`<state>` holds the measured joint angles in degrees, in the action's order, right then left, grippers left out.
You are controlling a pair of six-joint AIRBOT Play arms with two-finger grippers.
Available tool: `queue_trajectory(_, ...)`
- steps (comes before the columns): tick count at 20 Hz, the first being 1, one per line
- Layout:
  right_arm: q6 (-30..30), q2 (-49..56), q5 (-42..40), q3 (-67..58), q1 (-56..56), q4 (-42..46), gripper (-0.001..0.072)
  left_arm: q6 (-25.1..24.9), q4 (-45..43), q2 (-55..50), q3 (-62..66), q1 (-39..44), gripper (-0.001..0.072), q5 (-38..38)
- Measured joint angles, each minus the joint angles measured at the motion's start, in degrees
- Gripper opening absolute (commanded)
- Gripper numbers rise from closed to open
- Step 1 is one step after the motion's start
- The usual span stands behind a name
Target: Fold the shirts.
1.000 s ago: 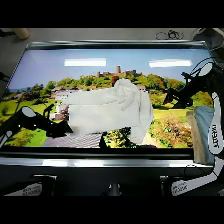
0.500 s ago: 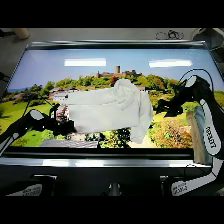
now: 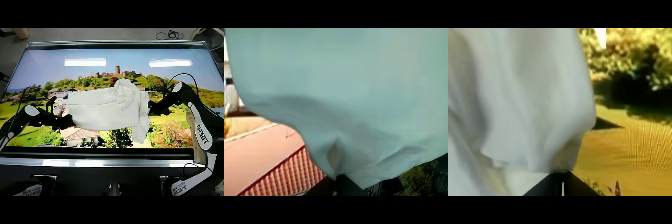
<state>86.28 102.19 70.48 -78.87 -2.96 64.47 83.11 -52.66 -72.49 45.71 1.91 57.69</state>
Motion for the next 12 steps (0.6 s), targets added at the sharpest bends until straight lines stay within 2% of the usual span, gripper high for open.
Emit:
queue_trajectory(4,-1.3,-6.6,-2.9,-6.2,-1.0,-0.5,0.0022,-1.2,-4.5,5.8,11.8,-1.6,0.0026,1.0)
queue_trajectory(8,-4.5,-23.6,-9.1,-21.3,-3.1,0.7,0.0023,-1.5,-12.6,14.5,39.8,-6.1,0.0027,0.6)
queue_trajectory(12,-5.6,-44.1,-15.6,-31.1,-3.9,4.9,0.0023,-0.3,-15.4,21.4,65.2,-9.1,0.0027,-0.7)
